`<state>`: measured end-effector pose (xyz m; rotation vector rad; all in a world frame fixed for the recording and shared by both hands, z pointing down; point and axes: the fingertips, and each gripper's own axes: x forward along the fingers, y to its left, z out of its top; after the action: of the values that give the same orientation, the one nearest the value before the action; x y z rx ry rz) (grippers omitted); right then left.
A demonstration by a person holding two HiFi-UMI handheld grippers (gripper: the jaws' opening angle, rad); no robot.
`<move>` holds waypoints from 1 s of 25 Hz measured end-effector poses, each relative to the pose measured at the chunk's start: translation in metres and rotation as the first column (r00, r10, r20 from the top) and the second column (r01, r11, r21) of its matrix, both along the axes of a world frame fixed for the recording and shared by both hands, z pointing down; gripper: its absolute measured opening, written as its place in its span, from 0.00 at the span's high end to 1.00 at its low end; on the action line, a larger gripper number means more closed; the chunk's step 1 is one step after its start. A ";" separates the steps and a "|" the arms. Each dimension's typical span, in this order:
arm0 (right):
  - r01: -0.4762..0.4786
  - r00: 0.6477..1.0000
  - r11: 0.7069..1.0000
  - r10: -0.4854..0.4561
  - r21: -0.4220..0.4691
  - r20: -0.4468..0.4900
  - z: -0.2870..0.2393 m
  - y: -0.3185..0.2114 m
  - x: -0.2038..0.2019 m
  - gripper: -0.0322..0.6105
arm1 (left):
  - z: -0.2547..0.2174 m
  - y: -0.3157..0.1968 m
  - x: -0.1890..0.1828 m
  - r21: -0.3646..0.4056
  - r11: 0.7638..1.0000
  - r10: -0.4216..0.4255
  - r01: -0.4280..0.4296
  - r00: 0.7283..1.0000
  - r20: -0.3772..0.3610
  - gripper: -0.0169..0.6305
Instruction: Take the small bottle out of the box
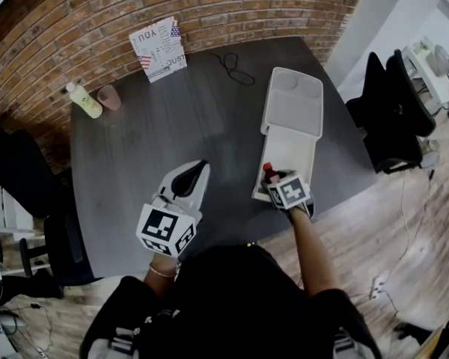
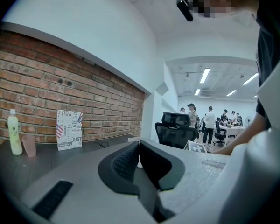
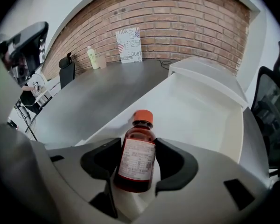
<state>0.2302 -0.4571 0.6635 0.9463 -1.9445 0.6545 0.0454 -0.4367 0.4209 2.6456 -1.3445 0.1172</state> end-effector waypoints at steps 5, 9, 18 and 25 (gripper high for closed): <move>-0.055 0.997 0.994 0.050 0.092 0.058 -0.020 -0.002 0.001 0.60 | 0.001 0.000 -0.001 -0.007 1.000 -0.006 0.006 1.000 0.005 0.97; -0.130 0.985 0.975 0.106 0.180 0.138 -0.046 -0.006 0.008 0.60 | 0.002 0.000 0.007 -0.015 1.000 0.008 -0.008 1.000 0.006 0.96; -0.257 0.931 0.904 0.138 0.341 0.338 -0.124 -0.002 0.021 0.60 | -0.001 0.000 0.036 -0.010 0.998 0.067 -0.066 0.997 0.038 0.97; -0.333 0.885 0.825 0.105 0.457 0.454 -0.189 0.008 0.030 0.60 | -0.003 0.002 0.054 -0.004 0.994 0.113 -0.113 0.992 0.059 0.97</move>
<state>0.2600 -0.4487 0.4742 1.4928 -2.4861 0.4787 0.0994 -0.4349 0.4176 2.7378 -1.2100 0.2122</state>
